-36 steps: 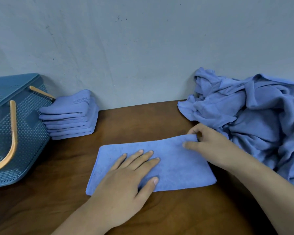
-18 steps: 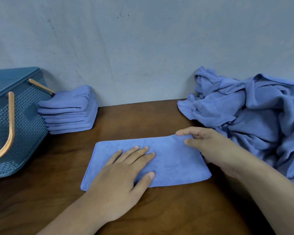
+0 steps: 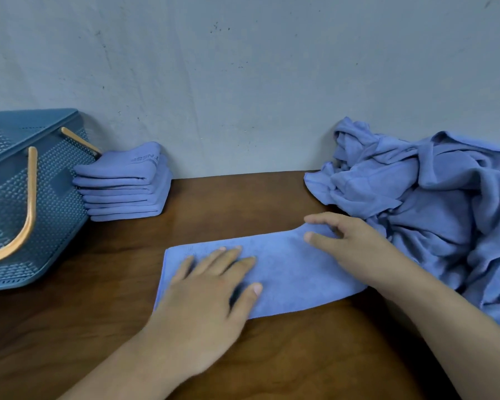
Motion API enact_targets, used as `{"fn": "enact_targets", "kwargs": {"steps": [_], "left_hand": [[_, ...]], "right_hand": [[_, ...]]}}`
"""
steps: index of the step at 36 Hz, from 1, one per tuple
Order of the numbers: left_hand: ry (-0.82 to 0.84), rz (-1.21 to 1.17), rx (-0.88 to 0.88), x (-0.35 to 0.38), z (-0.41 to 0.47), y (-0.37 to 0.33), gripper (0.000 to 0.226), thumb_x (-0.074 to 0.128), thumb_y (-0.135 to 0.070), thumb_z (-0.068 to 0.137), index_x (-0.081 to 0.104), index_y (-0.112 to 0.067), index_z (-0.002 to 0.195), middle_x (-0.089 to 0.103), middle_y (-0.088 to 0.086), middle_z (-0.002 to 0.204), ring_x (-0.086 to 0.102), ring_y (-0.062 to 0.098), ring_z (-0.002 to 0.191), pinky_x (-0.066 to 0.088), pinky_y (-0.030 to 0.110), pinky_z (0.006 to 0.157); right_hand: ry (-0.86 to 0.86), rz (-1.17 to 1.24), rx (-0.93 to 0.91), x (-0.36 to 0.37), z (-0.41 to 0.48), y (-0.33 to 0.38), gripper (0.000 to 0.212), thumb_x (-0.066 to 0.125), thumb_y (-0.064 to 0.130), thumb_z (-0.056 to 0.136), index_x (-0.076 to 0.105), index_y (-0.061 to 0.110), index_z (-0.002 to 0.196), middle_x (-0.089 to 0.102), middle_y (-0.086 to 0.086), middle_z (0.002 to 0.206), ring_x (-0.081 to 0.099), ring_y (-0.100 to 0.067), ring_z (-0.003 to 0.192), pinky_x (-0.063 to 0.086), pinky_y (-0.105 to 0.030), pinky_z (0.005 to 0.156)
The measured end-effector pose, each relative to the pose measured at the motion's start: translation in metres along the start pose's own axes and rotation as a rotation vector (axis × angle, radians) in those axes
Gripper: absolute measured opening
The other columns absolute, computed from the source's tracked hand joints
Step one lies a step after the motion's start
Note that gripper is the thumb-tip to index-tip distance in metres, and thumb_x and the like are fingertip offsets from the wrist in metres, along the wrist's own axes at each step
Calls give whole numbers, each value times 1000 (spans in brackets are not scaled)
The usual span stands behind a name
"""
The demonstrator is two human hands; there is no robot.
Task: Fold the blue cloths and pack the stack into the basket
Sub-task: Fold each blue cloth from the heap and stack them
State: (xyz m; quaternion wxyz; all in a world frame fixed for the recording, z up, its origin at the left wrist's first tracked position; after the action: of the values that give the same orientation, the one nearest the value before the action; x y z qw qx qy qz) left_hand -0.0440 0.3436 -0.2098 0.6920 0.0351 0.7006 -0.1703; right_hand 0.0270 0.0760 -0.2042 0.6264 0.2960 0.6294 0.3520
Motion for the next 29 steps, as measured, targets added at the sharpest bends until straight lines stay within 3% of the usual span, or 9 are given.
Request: {"fn": "enact_targets", "kwargs": {"steps": [3,6,13,16,19,21,25,27,29], "left_hand": [[7,34,-101,-6,7,25,78,10,-86,93,6,-53,164,-4,-30,172,-11,-3,159,2,40,132],[44,-20,-132,-8,11,38,81,18,-89,91,3,-56,164,-9,-28,173,-16,-2,158,-3,41,132],[42,-6,-141,-3,12,33,86,13,-90,90,-5,-52,164,-15,-22,173,-21,2,158,-6,45,132],[47,-2,-133,-1,10,29,91,11,-94,87,-8,-51,164,-16,-21,173,-22,3,158,-5,46,132],[55,-6,-127,-2,7,22,94,11,-96,85,-10,-50,164,-19,-20,173,-25,3,157,-6,47,132],[48,-30,-113,-1,6,16,94,14,-95,86,-8,-49,165,-18,-22,172,-25,1,157,-6,46,132],[-103,-356,-80,2,7,10,71,47,-71,97,25,-49,161,15,-31,169,3,-7,157,9,39,133],[-255,-565,-98,-3,11,18,48,59,-51,100,49,-48,147,42,-35,154,29,-11,148,26,29,126],[-333,-570,-63,-9,15,30,30,62,-35,101,63,-45,130,56,-38,135,42,-11,135,36,16,113]], "right_hand": [[165,-44,17,-2,-7,5,78,84,55,82,48,48,150,34,37,154,30,12,143,28,-20,112],[279,-131,-11,-5,-10,6,98,90,49,76,35,56,156,29,34,160,26,9,147,29,-21,113],[223,-95,26,-14,-9,10,67,93,34,78,61,50,135,53,28,139,50,13,117,40,-7,83],[214,-65,63,-17,-9,11,57,93,36,78,67,48,127,58,24,131,54,8,117,44,-13,89],[207,-56,97,-24,-10,12,61,91,30,79,66,48,132,61,18,133,59,-1,120,50,-29,105],[192,-67,115,-31,-11,13,65,90,27,79,64,51,133,60,17,135,60,-3,119,51,-32,105],[131,-151,118,-45,-12,12,71,87,23,81,59,54,139,60,18,129,58,-1,111,48,-23,92],[97,-180,124,-50,-11,10,74,86,20,83,57,53,143,57,21,120,56,0,103,43,-17,80],[72,-200,125,-52,-12,9,77,85,18,84,54,51,146,56,18,129,54,-3,110,39,-13,77]]}}
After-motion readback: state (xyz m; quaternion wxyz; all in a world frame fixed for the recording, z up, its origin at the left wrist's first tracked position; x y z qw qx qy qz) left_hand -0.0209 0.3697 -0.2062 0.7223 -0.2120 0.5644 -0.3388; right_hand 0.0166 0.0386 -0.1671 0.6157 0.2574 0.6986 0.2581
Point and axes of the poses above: each hand's wrist, its own z-axis towards the middle knuckle, its own x-axis out of the palm, y = z × x, the point moved 1 cm from there along z, towards the middle knuckle
